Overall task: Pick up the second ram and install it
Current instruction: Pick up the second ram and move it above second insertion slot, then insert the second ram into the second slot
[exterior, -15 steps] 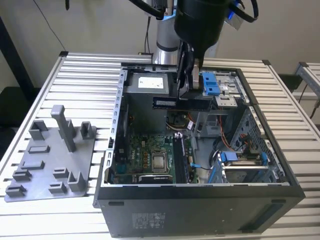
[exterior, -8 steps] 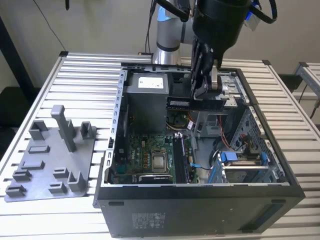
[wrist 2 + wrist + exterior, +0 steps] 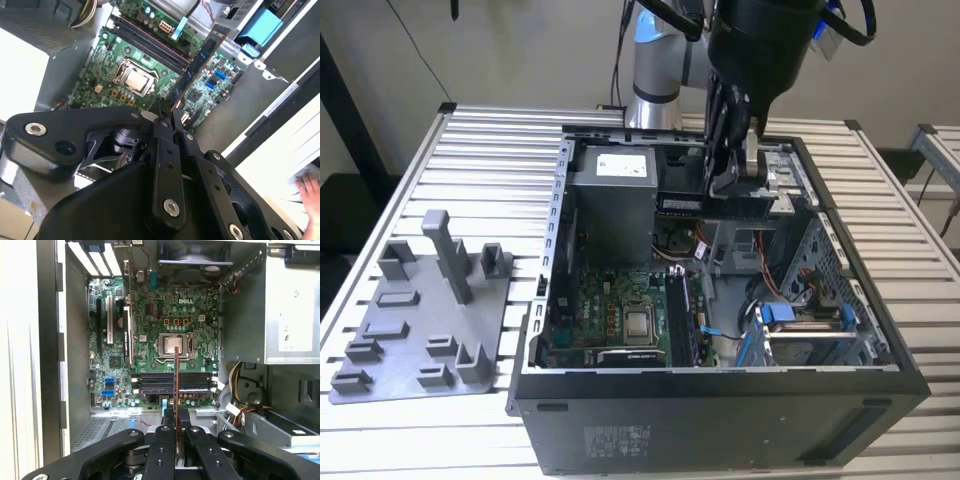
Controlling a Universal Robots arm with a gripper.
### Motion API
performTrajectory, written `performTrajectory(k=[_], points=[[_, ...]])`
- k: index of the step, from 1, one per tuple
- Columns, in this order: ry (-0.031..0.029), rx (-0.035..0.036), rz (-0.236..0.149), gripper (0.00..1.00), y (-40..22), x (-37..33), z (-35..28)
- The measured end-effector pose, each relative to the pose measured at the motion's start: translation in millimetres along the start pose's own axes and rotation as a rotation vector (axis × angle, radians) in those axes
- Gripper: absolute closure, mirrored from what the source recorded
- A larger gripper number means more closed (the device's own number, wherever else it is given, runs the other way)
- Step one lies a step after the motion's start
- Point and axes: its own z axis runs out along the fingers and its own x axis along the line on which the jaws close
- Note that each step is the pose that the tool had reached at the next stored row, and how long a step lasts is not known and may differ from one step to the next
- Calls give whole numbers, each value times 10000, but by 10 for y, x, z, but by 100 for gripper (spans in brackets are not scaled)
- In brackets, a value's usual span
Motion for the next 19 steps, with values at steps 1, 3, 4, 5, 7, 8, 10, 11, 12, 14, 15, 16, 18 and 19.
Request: performTrajectory(k=[1,3,4,5,7,8,10,11,12,14,15,16,18,19], points=[[-2,0,0,86,1,-37,3],[-3,0,0,86,4,-130,11],[-3,0,1,86,5,-174,15],[-3,0,0,86,6,-219,19],[-3,0,0,86,8,-309,26],[-4,0,0,86,9,-353,29],[-6,0,0,86,12,-439,37],[-6,0,0,86,13,-479,40],[-5,0,0,86,13,-505,42],[-6,0,-1,86,13,-508,42],[-6,0,-1,86,13,-510,42],[-7,1,0,86,13,-512,43],[-6,0,0,86,14,-529,43],[-6,0,0,86,14,-531,44]])
